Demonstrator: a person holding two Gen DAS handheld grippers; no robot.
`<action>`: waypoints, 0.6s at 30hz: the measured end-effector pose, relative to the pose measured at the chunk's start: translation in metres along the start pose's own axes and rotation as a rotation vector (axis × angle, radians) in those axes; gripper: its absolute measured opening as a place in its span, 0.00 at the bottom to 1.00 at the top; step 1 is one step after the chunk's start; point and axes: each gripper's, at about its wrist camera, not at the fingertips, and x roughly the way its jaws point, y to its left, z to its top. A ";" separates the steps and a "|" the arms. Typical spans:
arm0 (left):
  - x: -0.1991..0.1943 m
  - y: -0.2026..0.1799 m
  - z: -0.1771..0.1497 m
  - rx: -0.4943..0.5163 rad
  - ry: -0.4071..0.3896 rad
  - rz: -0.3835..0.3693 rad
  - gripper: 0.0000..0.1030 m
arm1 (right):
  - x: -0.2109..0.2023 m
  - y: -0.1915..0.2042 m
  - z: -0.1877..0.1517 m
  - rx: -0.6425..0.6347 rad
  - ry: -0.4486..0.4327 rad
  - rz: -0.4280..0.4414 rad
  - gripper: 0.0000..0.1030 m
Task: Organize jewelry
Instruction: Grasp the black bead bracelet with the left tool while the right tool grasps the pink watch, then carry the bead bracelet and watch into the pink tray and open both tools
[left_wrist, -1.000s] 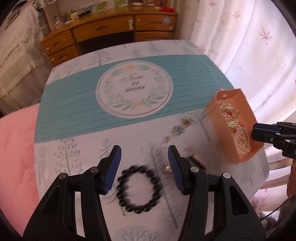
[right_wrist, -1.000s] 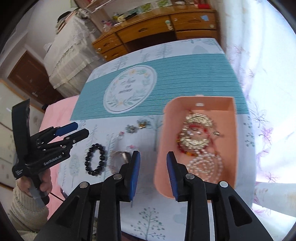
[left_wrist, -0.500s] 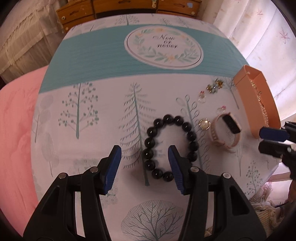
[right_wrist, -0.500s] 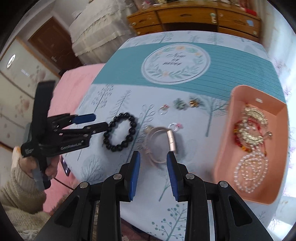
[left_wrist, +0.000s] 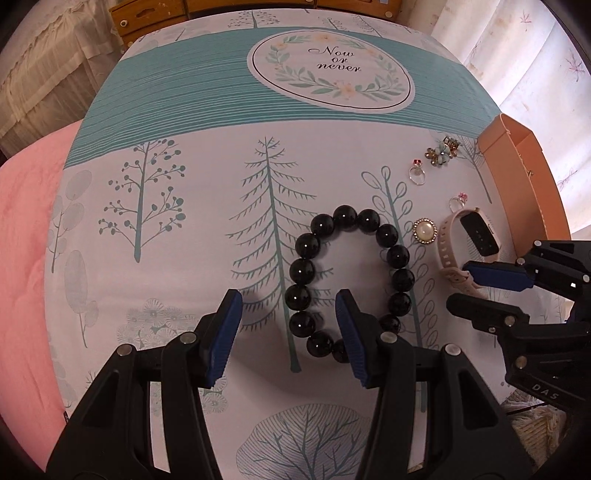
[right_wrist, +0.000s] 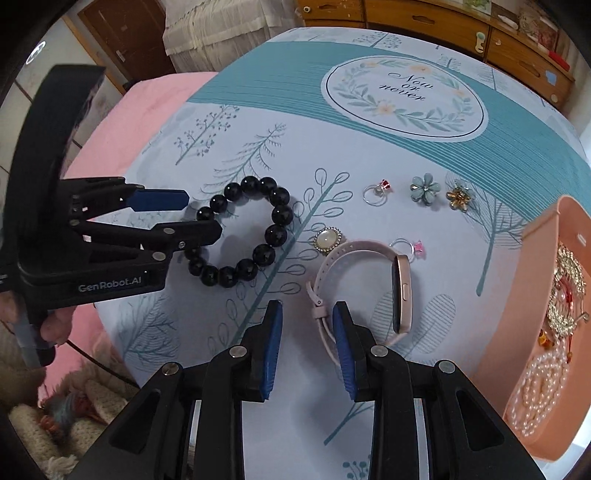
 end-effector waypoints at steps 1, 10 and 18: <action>0.001 0.000 0.000 -0.001 0.001 0.002 0.48 | 0.001 0.001 0.000 -0.004 0.000 -0.013 0.20; 0.006 -0.008 0.005 0.011 -0.003 0.039 0.47 | 0.004 0.008 -0.004 -0.047 -0.021 -0.091 0.09; 0.005 -0.014 0.007 0.012 -0.016 0.042 0.12 | -0.020 0.008 -0.007 0.006 -0.096 -0.022 0.08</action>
